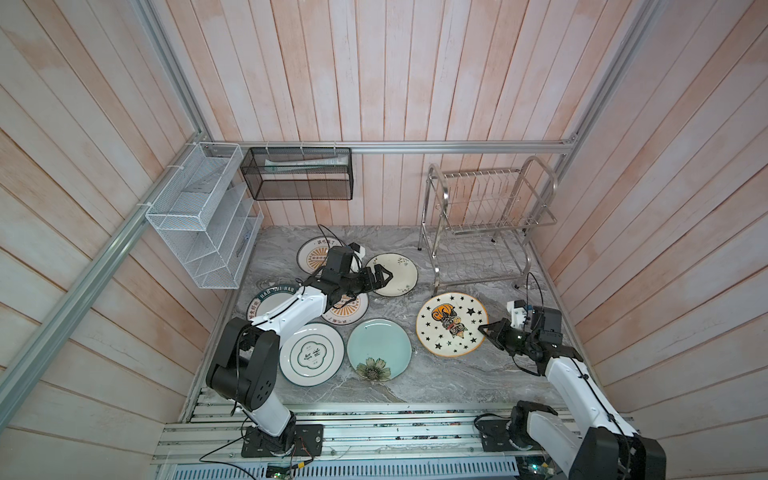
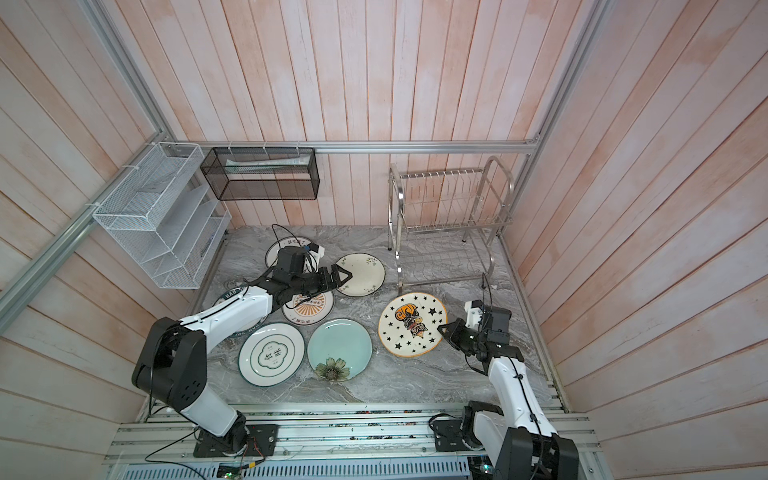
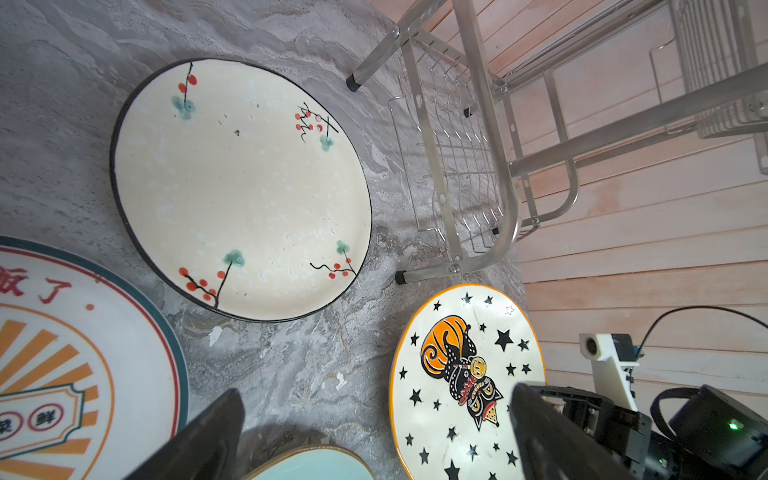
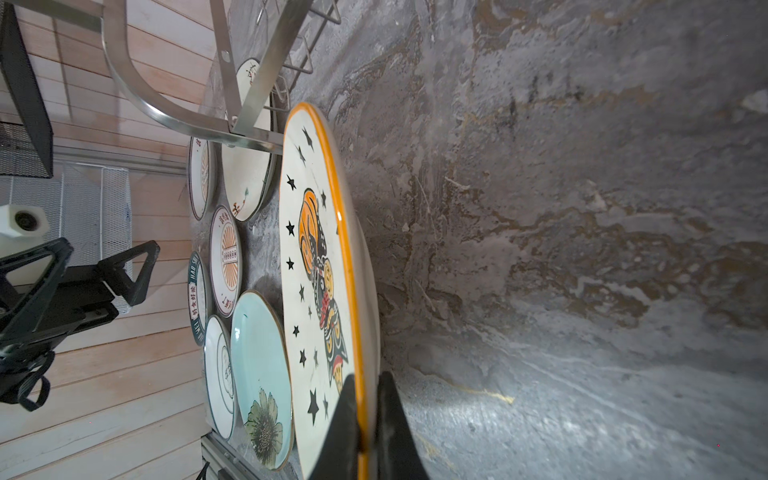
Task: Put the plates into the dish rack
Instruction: 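Pinch and tilt up the star plate rim with the right gripper while the left approaches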
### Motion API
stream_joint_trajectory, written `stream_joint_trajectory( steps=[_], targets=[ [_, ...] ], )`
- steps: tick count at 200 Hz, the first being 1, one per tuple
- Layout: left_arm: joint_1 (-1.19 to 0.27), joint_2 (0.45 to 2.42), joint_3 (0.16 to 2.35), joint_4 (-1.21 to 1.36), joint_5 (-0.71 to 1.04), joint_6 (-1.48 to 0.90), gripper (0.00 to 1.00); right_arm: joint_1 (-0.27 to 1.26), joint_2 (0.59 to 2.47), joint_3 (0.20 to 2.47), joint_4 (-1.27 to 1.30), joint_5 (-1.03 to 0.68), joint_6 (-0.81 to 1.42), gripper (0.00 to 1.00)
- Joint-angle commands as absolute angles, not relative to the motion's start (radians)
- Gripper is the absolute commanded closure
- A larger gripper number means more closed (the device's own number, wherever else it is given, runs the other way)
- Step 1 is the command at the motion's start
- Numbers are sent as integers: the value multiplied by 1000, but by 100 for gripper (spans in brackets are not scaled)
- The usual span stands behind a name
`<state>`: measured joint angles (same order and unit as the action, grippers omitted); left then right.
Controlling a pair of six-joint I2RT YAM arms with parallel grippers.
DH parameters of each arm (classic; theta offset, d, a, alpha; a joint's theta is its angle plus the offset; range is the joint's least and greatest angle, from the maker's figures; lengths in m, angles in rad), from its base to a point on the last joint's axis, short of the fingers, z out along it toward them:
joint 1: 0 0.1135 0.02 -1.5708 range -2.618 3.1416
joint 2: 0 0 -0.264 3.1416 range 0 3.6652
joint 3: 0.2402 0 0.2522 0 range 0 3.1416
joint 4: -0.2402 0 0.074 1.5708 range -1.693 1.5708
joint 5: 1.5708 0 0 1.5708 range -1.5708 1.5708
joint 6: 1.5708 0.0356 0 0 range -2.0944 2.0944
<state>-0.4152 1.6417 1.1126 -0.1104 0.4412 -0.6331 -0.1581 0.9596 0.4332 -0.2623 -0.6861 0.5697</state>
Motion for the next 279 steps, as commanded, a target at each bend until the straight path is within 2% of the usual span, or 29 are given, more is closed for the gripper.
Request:
stream_joint_trajectory(
  steps=[1, 52, 104, 133, 180, 243, 279],
  targets=[
    [-419, 1612, 1098, -80, 465, -634, 0, -163, 924, 495, -180, -808, 608, 100],
    [-419, 1599, 1071, -55, 496, -649, 0, -164, 897, 502, -131, -855, 653, 100],
    [-429, 1592, 954, 114, 613, -745, 1, -149, 879, 493, -29, -903, 730, 100],
    [-456, 1588, 900, 230, 663, -806, 1, -104, 875, 498, 41, -891, 776, 100],
    [-514, 1612, 915, 251, 682, -811, 2, 15, 908, 525, 128, -825, 807, 100],
    [-516, 1601, 918, 253, 701, -803, 14, 92, 968, 569, 236, -791, 834, 100],
    [-515, 1601, 918, 271, 731, -807, 32, 116, 1006, 589, 283, -775, 839, 100]
  ],
)
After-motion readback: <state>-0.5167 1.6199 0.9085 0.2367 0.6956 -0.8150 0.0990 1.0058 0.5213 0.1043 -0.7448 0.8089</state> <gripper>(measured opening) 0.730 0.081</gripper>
